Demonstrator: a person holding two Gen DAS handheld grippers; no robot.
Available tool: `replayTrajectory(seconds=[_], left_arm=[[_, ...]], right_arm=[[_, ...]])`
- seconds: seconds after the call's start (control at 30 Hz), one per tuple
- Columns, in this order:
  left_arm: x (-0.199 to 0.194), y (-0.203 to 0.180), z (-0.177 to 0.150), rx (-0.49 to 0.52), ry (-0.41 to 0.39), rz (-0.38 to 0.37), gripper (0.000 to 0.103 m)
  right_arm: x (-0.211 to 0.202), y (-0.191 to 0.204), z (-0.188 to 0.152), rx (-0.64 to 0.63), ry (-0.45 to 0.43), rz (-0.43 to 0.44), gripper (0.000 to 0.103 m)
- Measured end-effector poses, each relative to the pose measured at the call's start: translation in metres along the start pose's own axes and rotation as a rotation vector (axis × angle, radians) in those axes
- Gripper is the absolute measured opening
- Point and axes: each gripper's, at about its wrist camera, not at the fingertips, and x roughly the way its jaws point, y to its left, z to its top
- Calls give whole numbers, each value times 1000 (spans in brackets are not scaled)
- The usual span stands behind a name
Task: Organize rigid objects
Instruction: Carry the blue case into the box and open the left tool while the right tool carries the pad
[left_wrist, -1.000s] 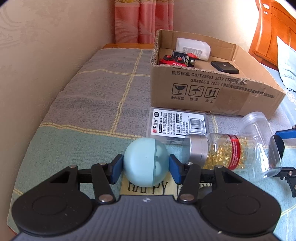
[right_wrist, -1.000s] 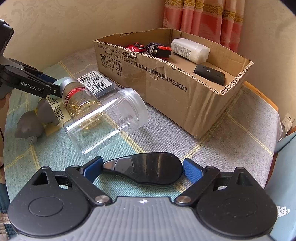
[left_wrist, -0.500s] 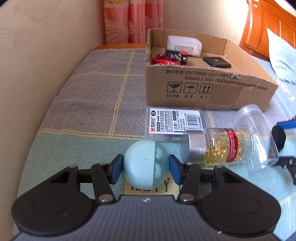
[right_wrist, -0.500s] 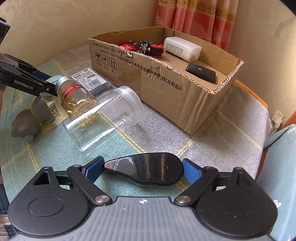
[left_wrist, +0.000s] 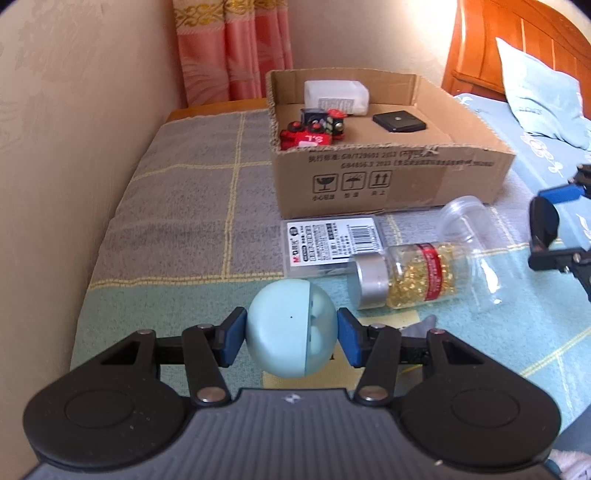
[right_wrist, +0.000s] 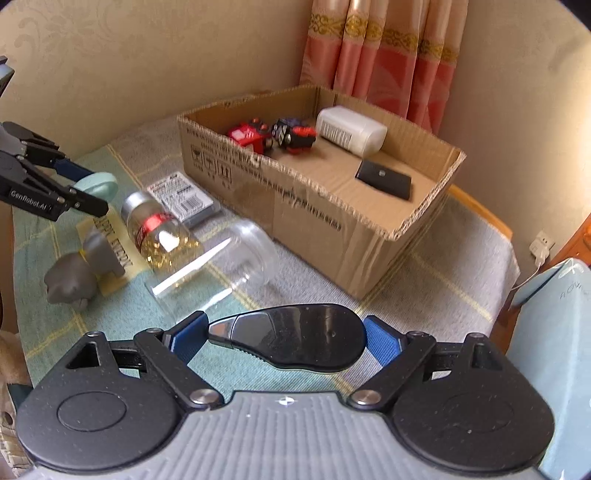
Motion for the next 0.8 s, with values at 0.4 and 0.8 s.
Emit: replayTrajectory(seconds=[0.4, 0.8], left_arm=[[-29, -11, 48, 64, -94, -69, 52], [9, -63, 139, 160, -188, -132, 52]], right_arm=[[-26, -20, 35, 22, -107, -15, 93], [-39, -37, 66, 44, -190, -47, 93]])
